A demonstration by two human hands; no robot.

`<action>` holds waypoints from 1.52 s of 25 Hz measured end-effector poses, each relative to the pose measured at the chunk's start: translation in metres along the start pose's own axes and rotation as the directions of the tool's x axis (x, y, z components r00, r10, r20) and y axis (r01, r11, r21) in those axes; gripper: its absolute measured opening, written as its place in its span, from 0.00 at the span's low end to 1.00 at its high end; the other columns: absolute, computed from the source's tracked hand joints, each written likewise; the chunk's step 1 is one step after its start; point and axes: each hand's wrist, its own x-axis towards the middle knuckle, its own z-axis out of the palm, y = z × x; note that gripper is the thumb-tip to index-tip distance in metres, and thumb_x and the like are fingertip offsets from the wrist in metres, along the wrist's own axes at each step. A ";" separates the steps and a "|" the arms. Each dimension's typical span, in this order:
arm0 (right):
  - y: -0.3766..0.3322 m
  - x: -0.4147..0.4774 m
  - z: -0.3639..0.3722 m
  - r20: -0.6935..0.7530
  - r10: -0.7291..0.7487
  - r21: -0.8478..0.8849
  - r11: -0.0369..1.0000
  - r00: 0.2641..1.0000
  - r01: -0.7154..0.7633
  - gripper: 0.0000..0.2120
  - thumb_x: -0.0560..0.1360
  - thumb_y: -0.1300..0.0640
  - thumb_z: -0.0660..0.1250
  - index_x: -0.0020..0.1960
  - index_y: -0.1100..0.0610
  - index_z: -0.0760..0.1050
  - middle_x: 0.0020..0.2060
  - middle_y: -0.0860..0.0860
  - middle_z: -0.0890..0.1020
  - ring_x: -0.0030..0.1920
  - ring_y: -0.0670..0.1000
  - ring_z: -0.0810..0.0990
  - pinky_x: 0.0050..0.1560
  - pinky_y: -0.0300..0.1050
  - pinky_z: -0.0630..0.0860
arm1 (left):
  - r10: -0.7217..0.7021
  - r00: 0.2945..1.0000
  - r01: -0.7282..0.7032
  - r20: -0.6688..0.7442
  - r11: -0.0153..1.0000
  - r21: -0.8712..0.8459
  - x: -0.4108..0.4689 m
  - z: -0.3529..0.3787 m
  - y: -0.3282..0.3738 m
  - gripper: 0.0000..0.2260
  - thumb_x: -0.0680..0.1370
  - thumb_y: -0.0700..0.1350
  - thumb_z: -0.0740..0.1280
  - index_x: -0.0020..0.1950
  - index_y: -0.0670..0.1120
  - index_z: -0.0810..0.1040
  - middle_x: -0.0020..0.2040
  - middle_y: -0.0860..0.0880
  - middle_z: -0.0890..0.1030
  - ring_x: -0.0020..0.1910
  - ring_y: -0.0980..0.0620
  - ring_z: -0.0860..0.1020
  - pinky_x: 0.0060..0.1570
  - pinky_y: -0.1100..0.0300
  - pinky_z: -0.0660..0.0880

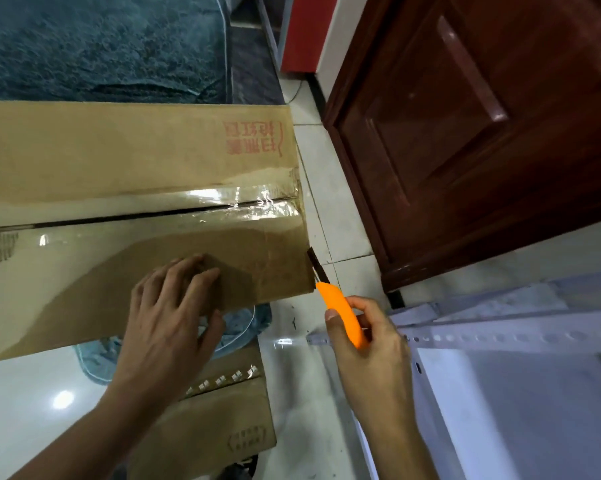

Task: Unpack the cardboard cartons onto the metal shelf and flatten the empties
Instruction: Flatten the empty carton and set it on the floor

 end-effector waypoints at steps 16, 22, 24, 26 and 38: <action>0.128 -0.069 -0.069 -0.152 0.054 -0.146 0.986 0.987 -0.077 0.12 0.70 0.47 0.71 0.54 0.43 0.79 0.47 0.40 0.78 0.48 0.47 0.79 0.51 0.56 0.77 | 0.368 0.915 -0.338 0.164 0.923 -0.182 -0.039 0.049 0.151 0.19 0.81 0.54 0.55 0.62 0.47 0.79 0.56 0.48 0.81 0.54 0.46 0.76 0.52 0.52 0.74; 0.174 -0.087 -0.106 -0.251 0.167 -0.225 0.948 0.954 -0.225 0.12 0.72 0.53 0.74 0.55 0.45 0.80 0.46 0.45 0.79 0.46 0.51 0.79 0.48 0.56 0.78 | 0.429 0.888 -0.386 0.164 0.891 -0.240 -0.052 0.062 0.187 0.16 0.80 0.53 0.57 0.60 0.47 0.79 0.55 0.49 0.81 0.54 0.47 0.75 0.54 0.54 0.71; 0.185 -0.086 -0.115 -0.302 0.175 -0.251 0.934 0.937 -0.256 0.12 0.73 0.53 0.74 0.56 0.47 0.80 0.45 0.47 0.79 0.44 0.54 0.80 0.47 0.56 0.78 | 0.442 0.878 -0.393 0.181 0.884 -0.252 -0.053 0.064 0.194 0.16 0.81 0.53 0.57 0.61 0.48 0.79 0.55 0.50 0.81 0.54 0.47 0.75 0.55 0.55 0.69; 0.195 -0.083 -0.120 -0.332 0.180 -0.292 0.914 0.926 -0.283 0.13 0.73 0.53 0.74 0.57 0.49 0.80 0.44 0.49 0.79 0.43 0.56 0.79 0.45 0.56 0.78 | 0.457 0.871 -0.405 0.179 0.875 -0.263 -0.052 0.064 0.198 0.16 0.81 0.53 0.58 0.60 0.48 0.79 0.55 0.50 0.81 0.54 0.46 0.76 0.55 0.55 0.69; 0.198 -0.076 -0.123 -0.418 0.134 -0.361 0.883 0.898 -0.300 0.14 0.73 0.49 0.70 0.56 0.53 0.82 0.44 0.55 0.80 0.42 0.58 0.77 0.46 0.53 0.78 | 0.460 0.870 -0.412 0.177 0.876 -0.252 -0.050 0.061 0.199 0.15 0.81 0.52 0.59 0.60 0.47 0.79 0.54 0.50 0.81 0.53 0.47 0.76 0.54 0.56 0.68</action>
